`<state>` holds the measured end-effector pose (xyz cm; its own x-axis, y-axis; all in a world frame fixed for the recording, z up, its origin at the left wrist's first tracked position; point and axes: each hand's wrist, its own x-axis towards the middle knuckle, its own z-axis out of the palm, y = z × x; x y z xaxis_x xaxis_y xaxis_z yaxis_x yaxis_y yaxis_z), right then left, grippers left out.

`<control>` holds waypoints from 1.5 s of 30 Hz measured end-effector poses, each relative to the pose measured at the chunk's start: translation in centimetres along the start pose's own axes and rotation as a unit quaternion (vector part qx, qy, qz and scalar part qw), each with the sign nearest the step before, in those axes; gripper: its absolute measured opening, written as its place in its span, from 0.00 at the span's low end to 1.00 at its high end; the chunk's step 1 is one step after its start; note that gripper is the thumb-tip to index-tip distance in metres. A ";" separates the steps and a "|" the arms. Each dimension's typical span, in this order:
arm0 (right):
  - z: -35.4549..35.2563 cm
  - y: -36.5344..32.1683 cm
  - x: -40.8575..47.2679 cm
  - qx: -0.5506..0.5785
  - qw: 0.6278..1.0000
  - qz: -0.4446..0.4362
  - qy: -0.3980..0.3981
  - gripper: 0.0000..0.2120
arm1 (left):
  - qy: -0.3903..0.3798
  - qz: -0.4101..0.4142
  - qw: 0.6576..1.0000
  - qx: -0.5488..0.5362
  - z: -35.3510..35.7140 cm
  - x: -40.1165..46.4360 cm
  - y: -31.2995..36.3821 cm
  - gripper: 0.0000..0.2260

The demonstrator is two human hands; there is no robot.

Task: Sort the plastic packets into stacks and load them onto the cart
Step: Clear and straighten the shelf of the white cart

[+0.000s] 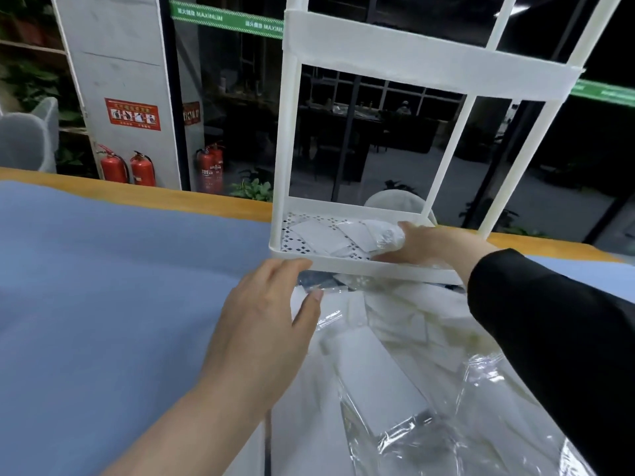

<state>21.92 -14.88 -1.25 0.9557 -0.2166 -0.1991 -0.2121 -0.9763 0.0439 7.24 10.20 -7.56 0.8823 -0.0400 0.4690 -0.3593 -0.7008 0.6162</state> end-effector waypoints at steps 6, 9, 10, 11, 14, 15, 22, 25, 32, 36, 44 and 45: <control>0.6 -0.8 1.3 0.025 1.000 -0.011 0.007 0.49 | 0.005 0.012 1.000 -0.015 0.2 0.1 -0.4 0.19; 0.8 -0.8 1.6 0.007 0.999 -0.031 -0.001 0.43 | 0.010 0.014 1.000 -0.018 0.2 0.0 -0.5 0.19; 0.9 -0.7 1.7 0.004 0.999 -0.031 -0.001 0.42 | 0.012 0.016 1.000 -0.018 0.2 0.0 -0.6 0.19; 0.8 -0.7 1.7 0.000 0.999 -0.033 0.003 0.42 | 0.013 0.016 1.000 -0.018 0.2 0.0 -0.6 0.19; 0.5 -0.7 1.8 -0.018 0.999 -0.045 0.014 0.37 | 0.012 0.012 1.000 -0.022 0.2 0.0 -0.5 0.19; 0.5 -0.7 1.9 -0.034 0.998 -0.055 0.022 0.33 | 0.010 0.013 1.000 -0.022 0.2 0.0 -0.5 0.19; 0.3 -0.8 2.6 -0.052 0.996 -0.044 0.063 0.28 | 0.005 0.008 1.000 -0.026 0.2 -0.1 -0.5 0.18; 0.4 -0.9 3.0 -0.004 0.996 -0.064 0.059 0.24 | 0.005 0.006 1.000 -0.030 0.2 -0.1 -0.4 0.17; 0.6 -0.8 3.2 0.054 0.990 -0.090 0.095 0.21 | 0.008 0.007 0.999 -0.030 0.3 -0.1 -0.5 0.16; 0.3 -1.4 3.1 0.120 0.990 0.005 0.073 0.36 | 0.011 0.008 0.999 -0.031 0.2 -0.2 -0.4 0.16; 0.4 -5.4 2.8 0.086 0.996 0.018 0.014 0.53 | 0.024 -0.024 0.999 -0.032 0.1 0.0 -0.8 0.13; 0.4 -6.1 2.9 0.086 0.996 0.004 0.015 0.54 | 0.025 -0.029 0.999 -0.034 0.1 0.0 -0.8 0.12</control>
<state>25.92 -9.51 -2.47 0.9590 -0.2266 -0.1702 -0.2488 -0.9607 -0.1231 7.59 10.70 -8.15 0.8867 0.0361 0.4610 -0.3294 -0.6503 0.6846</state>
